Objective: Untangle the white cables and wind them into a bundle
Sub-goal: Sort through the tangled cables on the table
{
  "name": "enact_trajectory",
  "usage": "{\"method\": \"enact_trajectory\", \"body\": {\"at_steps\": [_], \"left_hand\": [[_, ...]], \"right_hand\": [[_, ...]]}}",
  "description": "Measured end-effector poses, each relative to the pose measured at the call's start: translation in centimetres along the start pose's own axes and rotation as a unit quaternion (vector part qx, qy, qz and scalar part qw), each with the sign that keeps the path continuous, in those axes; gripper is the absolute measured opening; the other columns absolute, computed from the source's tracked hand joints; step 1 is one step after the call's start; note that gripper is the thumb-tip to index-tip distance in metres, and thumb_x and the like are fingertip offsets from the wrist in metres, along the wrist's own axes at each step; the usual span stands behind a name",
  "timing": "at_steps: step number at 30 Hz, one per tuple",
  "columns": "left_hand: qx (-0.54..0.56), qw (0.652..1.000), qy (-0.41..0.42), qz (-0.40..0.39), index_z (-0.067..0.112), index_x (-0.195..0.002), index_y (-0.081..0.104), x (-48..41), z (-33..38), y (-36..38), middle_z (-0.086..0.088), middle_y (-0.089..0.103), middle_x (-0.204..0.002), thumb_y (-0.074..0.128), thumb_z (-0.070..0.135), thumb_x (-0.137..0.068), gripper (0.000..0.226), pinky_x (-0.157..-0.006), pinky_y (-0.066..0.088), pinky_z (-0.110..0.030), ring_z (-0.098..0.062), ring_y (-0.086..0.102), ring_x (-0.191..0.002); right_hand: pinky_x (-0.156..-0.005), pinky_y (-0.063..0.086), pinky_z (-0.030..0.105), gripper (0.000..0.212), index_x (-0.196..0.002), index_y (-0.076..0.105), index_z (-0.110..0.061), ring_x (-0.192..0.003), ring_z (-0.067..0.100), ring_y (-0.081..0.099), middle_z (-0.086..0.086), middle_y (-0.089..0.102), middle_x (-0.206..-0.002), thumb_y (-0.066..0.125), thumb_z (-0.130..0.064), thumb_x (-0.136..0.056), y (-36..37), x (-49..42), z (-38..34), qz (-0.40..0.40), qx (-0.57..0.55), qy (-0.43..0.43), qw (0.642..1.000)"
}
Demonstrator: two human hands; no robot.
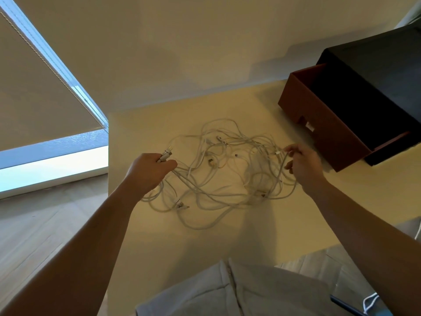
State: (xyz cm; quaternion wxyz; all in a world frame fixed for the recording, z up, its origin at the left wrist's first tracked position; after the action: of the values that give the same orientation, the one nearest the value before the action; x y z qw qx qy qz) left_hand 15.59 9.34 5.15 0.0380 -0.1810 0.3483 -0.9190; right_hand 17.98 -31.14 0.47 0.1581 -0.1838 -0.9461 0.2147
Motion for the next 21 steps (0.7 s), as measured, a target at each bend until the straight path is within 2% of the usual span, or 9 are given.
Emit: {"method": "enact_trajectory", "body": {"at_steps": [2, 5, 7, 9, 11, 13, 16, 19, 21], "left_hand": [[0.005, 1.0, -0.001, -0.001, 0.017, -0.05, 0.031, -0.1, -0.1, 0.0, 0.009, 0.025, -0.039, 0.063, 0.025, -0.077, 0.043, -0.056, 0.024, -0.03, -0.02, 0.027, -0.054], [0.007, 1.0, 0.002, -0.011, 0.018, -0.05, 0.031, -0.2, 0.1, 0.4, 0.009, 0.024, -0.04, 0.064, 0.026, -0.076, 0.043, -0.059, 0.024, -0.031, -0.02, 0.027, -0.056], [0.008, 1.0, 0.006, -0.018, 0.019, -0.048, 0.032, -0.2, 0.4, 0.7, 0.009, 0.025, -0.04, 0.062, 0.031, -0.071, 0.04, -0.058, 0.024, -0.031, -0.019, 0.027, -0.056], [0.006, 1.0, 0.01, -0.022, 0.018, -0.049, 0.031, -0.1, 0.8, 0.8, 0.009, 0.024, -0.04, 0.059, 0.035, -0.065, 0.036, -0.058, 0.023, -0.031, -0.019, 0.027, -0.056], [0.005, 1.0, 0.011, -0.023, 0.018, -0.051, 0.031, -0.1, 1.1, 0.9, 0.008, 0.025, -0.04, 0.056, 0.037, -0.061, 0.033, -0.057, 0.023, -0.031, -0.019, 0.027, -0.056], [0.004, 1.0, 0.01, -0.025, 0.018, -0.05, 0.031, 0.0, 1.0, 0.9, 0.009, 0.025, -0.039, 0.056, 0.036, -0.061, 0.033, -0.056, 0.023, -0.03, -0.019, 0.027, -0.056], [-0.001, 1.0, 0.004, -0.023, 0.019, -0.051, 0.032, 0.0, 0.7, 1.0, 0.01, 0.026, -0.037, 0.06, 0.032, -0.068, 0.035, -0.056, 0.024, -0.029, -0.019, 0.028, -0.054], [-0.002, 1.0, 0.005, -0.019, 0.019, -0.051, 0.032, 0.1, 0.5, 0.8, 0.01, 0.026, -0.039, 0.061, 0.028, -0.074, 0.039, -0.056, 0.025, -0.03, -0.018, 0.029, -0.054], [-0.003, 1.0, 0.002, -0.018, 0.019, -0.049, 0.031, 0.2, 0.4, 0.7, 0.01, 0.026, -0.039, 0.061, 0.028, -0.074, 0.04, -0.056, 0.024, -0.029, -0.018, 0.028, -0.054]], "right_hand": [[-0.045, 0.035, 0.028, 0.041, -0.082, 0.062, -0.019, -0.059, 0.016, 0.057, 0.005, 0.049, -0.094, 0.028, 0.001, -0.091, -0.3, -0.3, 0.4, -0.004, -0.047, 0.029, 0.998], [-0.06, 0.046, 0.029, 0.033, -0.082, 0.063, -0.022, -0.082, 0.012, 0.057, 0.003, 0.055, -0.101, 0.038, -0.004, -0.095, -0.2, -0.2, 1.3, -0.003, -0.08, 0.063, 0.995], [-0.071, 0.046, 0.03, 0.025, -0.081, 0.062, -0.025, -0.088, 0.013, 0.053, -0.001, 0.057, -0.096, 0.051, -0.007, -0.094, 0.7, -0.1, 1.7, -0.027, -0.121, 0.087, 0.989], [-0.069, 0.042, 0.028, 0.019, -0.087, 0.061, -0.024, -0.084, 0.014, 0.05, -0.003, 0.055, -0.086, 0.057, -0.006, -0.09, 1.5, -0.1, 1.7, -0.049, -0.118, 0.086, 0.988], [-0.065, 0.041, 0.029, 0.025, -0.104, 0.059, -0.018, -0.081, 0.017, 0.05, 0.002, 0.055, -0.091, 0.06, -0.001, -0.086, 2.5, -0.2, 2.4, -0.071, -0.091, 0.102, 0.988], [-0.067, 0.045, 0.032, 0.043, -0.122, 0.054, -0.018, -0.082, 0.019, 0.054, 0.011, 0.055, -0.109, 0.061, 0.0, -0.083, 3.7, 0.0, 3.5, -0.103, -0.05, 0.132, 0.985], [-0.093, 0.047, 0.039, 0.052, -0.134, 0.05, -0.016, -0.12, 0.026, 0.049, 0.012, 0.044, -0.138, 0.062, -0.002, -0.085, 5.3, 0.3, 3.9, -0.159, 0.021, 0.124, 0.979], [-0.094, 0.042, 0.033, 0.055, -0.138, 0.048, -0.01, -0.126, 0.027, 0.046, 0.011, 0.048, -0.137, 0.064, -0.003, -0.086, 5.9, 0.4, 2.9, -0.189, 0.144, 0.051, 0.97], [-0.096, 0.041, 0.032, 0.051, -0.135, 0.052, -0.011, -0.122, 0.029, 0.049, 0.012, 0.054, -0.133, 0.06, -0.003, -0.085, 5.5, 0.4, 2.0, -0.158, 0.229, -0.005, 0.961]]}}
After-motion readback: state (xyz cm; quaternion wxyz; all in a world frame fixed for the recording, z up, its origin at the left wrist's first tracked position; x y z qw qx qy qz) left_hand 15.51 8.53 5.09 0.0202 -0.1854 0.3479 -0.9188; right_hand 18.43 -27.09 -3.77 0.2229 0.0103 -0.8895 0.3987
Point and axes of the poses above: each hand's wrist, its own x-axis away from the middle knuckle, its own y-axis out of the palm, z = x × y, the point moved 9 cm from there along -x, towards the middle knuckle
